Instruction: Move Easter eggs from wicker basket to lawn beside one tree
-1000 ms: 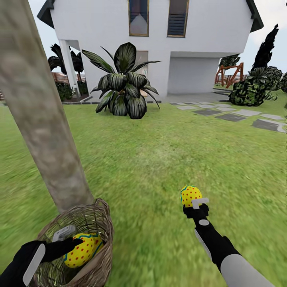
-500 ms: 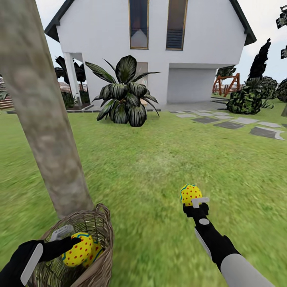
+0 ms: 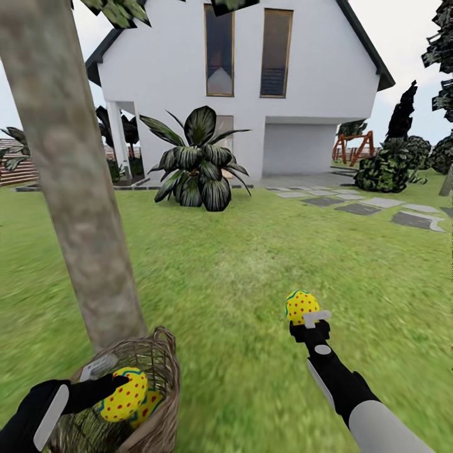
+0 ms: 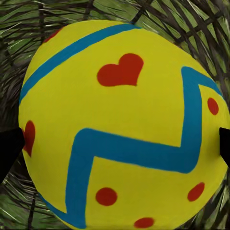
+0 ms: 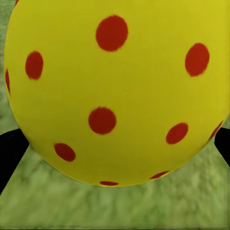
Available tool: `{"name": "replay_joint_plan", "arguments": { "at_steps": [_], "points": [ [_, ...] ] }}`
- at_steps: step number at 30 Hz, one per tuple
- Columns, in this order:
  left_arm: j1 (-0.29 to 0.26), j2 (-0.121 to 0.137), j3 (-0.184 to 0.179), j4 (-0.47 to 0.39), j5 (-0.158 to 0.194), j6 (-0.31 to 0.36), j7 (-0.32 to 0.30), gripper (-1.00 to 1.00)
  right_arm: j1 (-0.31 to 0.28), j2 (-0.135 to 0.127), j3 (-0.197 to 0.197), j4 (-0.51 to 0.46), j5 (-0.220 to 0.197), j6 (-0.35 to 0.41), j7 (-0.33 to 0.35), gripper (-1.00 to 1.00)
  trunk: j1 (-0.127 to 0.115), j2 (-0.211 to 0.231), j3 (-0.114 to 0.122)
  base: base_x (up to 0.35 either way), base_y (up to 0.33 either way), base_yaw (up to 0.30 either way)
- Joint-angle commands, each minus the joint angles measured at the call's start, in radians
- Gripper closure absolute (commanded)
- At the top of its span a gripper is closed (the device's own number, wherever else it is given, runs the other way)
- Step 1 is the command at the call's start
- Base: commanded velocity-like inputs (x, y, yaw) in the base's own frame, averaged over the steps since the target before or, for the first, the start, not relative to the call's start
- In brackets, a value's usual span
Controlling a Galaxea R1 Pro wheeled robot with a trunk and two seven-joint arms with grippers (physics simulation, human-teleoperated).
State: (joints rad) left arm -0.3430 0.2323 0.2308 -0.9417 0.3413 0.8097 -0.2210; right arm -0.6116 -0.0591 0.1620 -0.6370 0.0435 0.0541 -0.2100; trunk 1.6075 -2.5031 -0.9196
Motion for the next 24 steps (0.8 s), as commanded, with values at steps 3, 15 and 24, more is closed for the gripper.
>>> {"name": "replay_joint_plan", "arguments": {
  "at_steps": [3,15,24],
  "points": [
    [-0.001,0.001,0.003,0.000,-0.002,0.005,-0.005,1.00,-0.001,0.002,0.007,0.000,0.004,0.008,-0.008,1.00,-0.002,0.000,0.011,-0.332,0.000,0.000],
    [0.000,-0.003,0.001,0.002,-0.002,0.008,-0.005,1.00,-0.001,-0.105,-0.016,-0.121,0.105,0.835,0.324,1.00,-0.007,0.003,0.057,-0.208,0.000,0.000],
    [0.000,0.004,0.006,-0.011,-0.004,0.004,-0.001,1.00,-0.001,-0.026,-0.010,-0.124,0.120,0.901,0.315,1.00,-0.042,0.066,0.085,-0.059,0.000,0.000]
  ]
}}
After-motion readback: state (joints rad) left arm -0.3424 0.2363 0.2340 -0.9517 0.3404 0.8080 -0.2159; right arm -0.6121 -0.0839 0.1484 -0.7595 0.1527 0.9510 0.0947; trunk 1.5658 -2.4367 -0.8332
